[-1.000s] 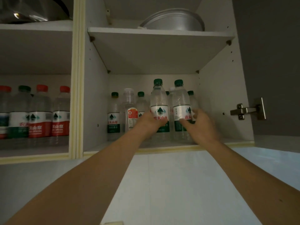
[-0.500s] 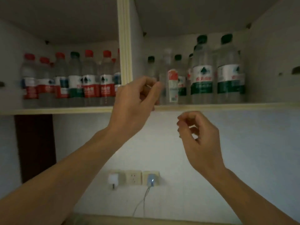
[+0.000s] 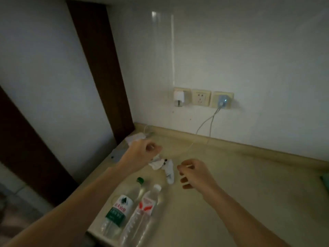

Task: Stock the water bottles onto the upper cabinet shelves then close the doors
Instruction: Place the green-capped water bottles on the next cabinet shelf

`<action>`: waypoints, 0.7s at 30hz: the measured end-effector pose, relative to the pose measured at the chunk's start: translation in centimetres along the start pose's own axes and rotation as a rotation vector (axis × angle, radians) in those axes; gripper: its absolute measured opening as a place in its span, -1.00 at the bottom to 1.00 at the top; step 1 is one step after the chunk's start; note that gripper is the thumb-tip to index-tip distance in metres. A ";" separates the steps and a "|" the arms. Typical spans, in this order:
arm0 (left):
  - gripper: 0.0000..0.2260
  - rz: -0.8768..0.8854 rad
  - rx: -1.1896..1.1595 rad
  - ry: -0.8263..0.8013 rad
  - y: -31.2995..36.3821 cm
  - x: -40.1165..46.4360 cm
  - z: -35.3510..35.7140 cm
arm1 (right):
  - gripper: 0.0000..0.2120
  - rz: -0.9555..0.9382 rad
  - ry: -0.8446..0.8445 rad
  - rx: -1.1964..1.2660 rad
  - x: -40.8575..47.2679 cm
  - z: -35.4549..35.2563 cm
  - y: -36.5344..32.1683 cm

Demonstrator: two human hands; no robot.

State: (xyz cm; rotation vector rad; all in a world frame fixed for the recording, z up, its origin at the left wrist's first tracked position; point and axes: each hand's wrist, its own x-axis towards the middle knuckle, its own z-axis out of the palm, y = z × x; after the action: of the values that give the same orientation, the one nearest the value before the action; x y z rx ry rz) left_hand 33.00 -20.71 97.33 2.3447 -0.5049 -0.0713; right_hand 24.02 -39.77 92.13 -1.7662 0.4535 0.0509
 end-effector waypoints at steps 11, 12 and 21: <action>-0.40 -0.501 0.208 -0.330 -19.5 -7.3 2.6 | -0.45 0.472 -0.206 0.005 -3.5 13.6 8.0; -0.37 -0.517 0.166 -0.369 -20.3 -7.8 2.7 | -0.46 0.492 -0.215 0.011 -3.7 14.5 8.2; -0.43 -0.379 0.085 -0.425 -20.3 -8.9 3.5 | -0.43 0.399 -0.114 -0.004 -3.8 18.6 9.4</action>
State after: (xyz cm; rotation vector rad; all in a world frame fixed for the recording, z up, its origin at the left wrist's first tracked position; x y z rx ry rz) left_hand 31.01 -6.21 80.36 2.4858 -0.2566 -0.7487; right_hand 21.26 -22.79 79.85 -1.6437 0.7155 0.4316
